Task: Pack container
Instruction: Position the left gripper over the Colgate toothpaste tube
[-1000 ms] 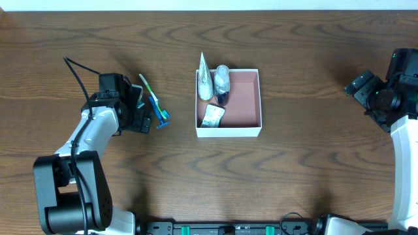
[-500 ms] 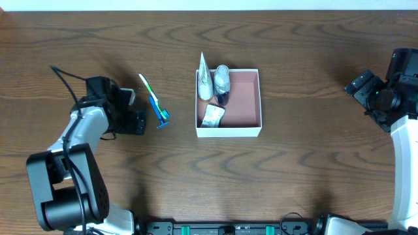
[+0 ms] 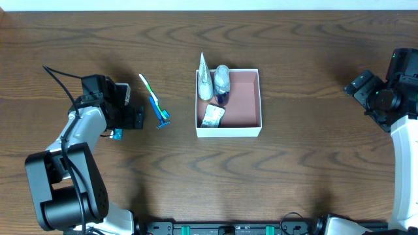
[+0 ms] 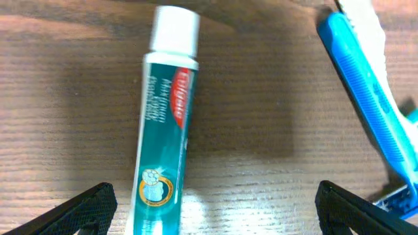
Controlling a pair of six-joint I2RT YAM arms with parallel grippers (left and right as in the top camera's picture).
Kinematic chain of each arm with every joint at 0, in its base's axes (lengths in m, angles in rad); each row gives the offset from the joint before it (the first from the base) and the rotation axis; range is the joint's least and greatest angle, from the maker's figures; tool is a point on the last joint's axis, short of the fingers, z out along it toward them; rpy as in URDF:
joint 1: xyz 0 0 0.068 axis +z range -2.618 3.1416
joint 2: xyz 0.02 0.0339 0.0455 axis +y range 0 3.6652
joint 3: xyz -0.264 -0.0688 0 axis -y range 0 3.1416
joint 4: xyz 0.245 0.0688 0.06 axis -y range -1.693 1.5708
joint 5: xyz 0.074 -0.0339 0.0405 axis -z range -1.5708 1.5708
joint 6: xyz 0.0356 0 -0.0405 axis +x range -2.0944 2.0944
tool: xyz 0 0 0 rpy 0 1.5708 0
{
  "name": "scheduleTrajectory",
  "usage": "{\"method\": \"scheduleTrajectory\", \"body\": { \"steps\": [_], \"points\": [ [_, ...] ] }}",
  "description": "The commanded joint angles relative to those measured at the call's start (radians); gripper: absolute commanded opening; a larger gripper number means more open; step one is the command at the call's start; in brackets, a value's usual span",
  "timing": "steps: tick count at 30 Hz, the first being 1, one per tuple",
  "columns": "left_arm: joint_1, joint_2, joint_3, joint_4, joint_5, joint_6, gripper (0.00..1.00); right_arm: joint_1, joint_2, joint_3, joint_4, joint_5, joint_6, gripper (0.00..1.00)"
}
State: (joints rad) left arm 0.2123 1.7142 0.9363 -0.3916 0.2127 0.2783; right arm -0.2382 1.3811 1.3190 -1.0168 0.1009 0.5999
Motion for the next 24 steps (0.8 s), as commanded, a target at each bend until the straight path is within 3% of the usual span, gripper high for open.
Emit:
{"method": "scheduleTrajectory", "body": {
  "steps": [1, 3, 7, 8, 21, 23, 24],
  "points": [
    [0.0, 0.006, 0.012, -0.001, 0.036, -0.075, 0.98, -0.005, 0.001, 0.014, -0.001, 0.0, 0.016, 0.99],
    [0.0, 0.006, 0.012, -0.003, 0.057, -0.075, 0.97, -0.005, 0.001, 0.014, -0.001, 0.0, 0.016, 0.99],
    [0.0, 0.006, 0.012, 0.006, 0.072, -0.074, 0.53, -0.005, 0.001, 0.014, -0.001, 0.0, 0.016, 0.99],
    [0.0, 0.006, 0.012, 0.008, 0.071, -0.074, 0.48, -0.005, 0.001, 0.014, -0.001, 0.0, 0.016, 0.99],
    [0.0, 0.008, 0.0, 0.013, 0.061, -0.084, 0.47, -0.005, 0.001, 0.014, -0.001, 0.0, 0.016, 0.99],
    [0.0, 0.011, 0.0, 0.019, 0.03, -0.121, 0.48, -0.005, 0.001, 0.014, -0.001, 0.0, 0.016, 0.99],
    [0.0, 0.013, 0.0, 0.029, 0.025, -0.124, 0.53, -0.005, 0.001, 0.014, -0.001, 0.0, 0.016, 0.99]
  ]
}}
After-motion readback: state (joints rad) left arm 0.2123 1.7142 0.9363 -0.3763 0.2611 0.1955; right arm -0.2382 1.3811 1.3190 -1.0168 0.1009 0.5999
